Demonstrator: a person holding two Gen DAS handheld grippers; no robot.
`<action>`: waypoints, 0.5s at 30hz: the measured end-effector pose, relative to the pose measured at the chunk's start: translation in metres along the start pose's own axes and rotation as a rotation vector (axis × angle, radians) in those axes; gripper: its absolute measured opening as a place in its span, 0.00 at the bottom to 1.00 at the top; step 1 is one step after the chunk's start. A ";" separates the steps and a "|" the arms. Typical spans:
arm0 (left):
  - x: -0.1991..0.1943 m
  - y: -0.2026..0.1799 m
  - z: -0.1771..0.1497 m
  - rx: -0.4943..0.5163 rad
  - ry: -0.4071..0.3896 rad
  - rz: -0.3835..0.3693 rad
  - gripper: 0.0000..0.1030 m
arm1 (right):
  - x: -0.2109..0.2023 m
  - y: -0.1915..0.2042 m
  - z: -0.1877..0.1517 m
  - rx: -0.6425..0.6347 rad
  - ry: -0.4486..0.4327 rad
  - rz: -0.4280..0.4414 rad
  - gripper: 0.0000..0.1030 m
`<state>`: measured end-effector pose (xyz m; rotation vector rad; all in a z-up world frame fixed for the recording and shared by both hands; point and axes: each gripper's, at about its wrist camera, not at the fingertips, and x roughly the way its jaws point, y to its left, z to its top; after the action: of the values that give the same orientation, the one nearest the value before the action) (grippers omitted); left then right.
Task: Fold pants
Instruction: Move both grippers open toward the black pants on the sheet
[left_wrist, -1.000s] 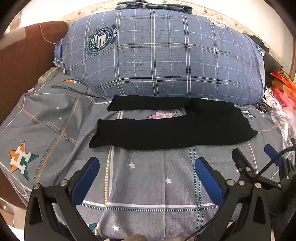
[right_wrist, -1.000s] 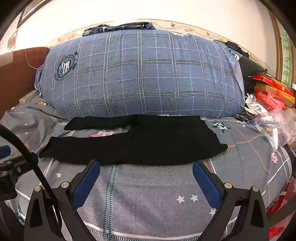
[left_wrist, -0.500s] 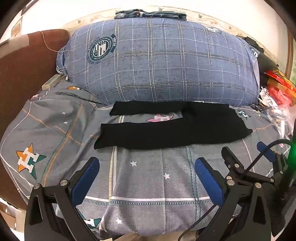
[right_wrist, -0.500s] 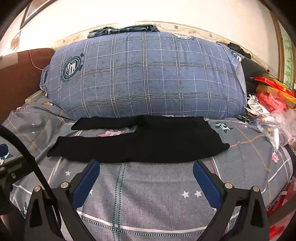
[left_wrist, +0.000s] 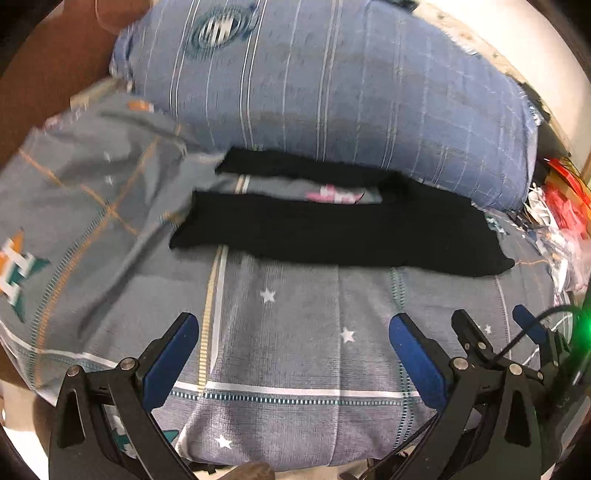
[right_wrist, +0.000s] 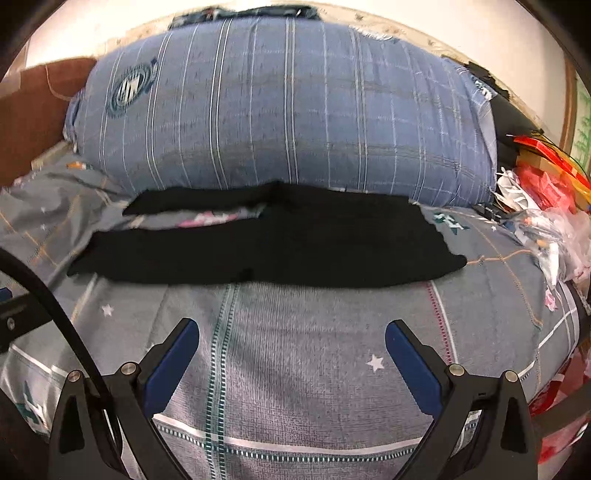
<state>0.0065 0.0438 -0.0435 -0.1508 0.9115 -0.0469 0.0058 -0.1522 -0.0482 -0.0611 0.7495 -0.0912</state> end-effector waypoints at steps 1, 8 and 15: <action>0.009 0.003 0.000 -0.003 0.017 0.011 1.00 | 0.004 0.002 -0.002 -0.006 0.008 -0.003 1.00; 0.068 0.022 0.009 -0.044 0.110 0.075 1.00 | 0.046 0.003 -0.003 -0.024 0.102 -0.010 1.00; 0.111 0.043 0.009 -0.098 0.210 0.130 1.00 | 0.067 -0.004 0.003 0.001 0.112 0.017 1.00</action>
<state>0.0809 0.0759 -0.1315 -0.1798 1.1316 0.1043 0.0562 -0.1634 -0.0912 -0.0489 0.8618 -0.0791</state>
